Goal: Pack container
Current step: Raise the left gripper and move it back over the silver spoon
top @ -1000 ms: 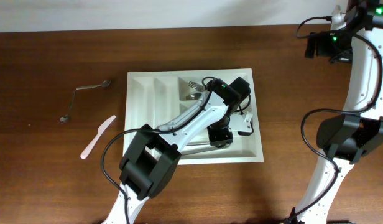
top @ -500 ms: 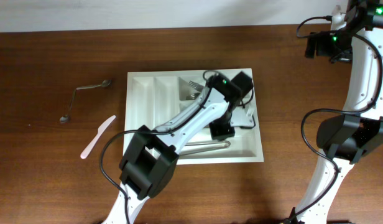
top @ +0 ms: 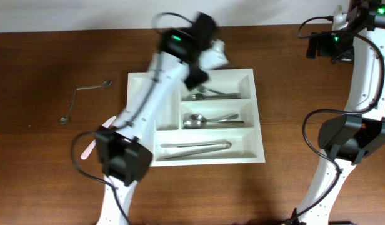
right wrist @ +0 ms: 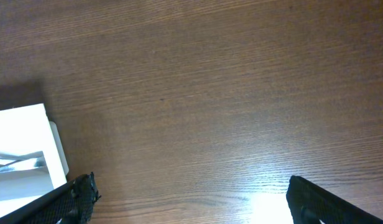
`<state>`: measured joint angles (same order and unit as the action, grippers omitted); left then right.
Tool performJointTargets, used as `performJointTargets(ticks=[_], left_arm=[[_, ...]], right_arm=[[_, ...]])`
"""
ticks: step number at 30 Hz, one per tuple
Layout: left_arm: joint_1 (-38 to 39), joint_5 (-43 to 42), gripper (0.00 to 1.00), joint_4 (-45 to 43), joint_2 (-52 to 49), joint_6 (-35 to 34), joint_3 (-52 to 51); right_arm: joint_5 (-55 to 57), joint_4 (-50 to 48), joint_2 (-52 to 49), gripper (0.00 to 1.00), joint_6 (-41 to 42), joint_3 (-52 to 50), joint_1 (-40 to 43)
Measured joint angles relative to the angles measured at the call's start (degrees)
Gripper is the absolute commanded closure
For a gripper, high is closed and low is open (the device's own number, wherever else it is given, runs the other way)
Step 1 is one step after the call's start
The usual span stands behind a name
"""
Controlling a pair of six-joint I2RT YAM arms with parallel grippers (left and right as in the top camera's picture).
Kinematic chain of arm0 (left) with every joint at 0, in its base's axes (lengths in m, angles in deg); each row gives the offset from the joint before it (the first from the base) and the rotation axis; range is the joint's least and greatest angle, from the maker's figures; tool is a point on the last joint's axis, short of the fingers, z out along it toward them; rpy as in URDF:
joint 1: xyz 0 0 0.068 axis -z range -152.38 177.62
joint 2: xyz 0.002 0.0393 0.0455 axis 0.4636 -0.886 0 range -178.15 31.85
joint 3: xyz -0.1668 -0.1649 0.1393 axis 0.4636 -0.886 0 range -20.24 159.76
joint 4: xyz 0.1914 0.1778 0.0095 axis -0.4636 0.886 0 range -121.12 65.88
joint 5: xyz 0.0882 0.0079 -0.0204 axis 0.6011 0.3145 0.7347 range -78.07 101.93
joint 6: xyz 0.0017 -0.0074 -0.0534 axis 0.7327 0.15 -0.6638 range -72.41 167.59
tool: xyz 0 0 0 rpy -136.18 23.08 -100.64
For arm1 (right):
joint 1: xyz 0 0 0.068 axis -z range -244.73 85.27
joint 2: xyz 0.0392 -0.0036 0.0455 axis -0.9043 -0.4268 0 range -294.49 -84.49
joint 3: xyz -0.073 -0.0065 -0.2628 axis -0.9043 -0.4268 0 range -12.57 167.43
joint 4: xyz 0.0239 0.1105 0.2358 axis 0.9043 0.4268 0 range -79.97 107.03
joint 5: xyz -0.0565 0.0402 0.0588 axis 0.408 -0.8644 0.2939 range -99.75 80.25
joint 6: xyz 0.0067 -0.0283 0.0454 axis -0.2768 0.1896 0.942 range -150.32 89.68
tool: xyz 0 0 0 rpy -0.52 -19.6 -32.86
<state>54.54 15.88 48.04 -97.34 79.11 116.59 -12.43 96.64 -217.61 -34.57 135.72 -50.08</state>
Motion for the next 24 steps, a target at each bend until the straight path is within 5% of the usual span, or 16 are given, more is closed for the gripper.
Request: performJointTargets(ticks=[12,24], left_arm=[[-23.21,1.27,0.39,-7.98,-1.68,-11.82,0.00],[-25.68,6.80,0.38,-9.94,-12.74,-16.26,0.02]], right_arm=[[0.00,0.00,0.00,0.01,0.00,0.00,0.00],[0.00,0.00,0.00,0.01,0.00,0.00,0.00]])
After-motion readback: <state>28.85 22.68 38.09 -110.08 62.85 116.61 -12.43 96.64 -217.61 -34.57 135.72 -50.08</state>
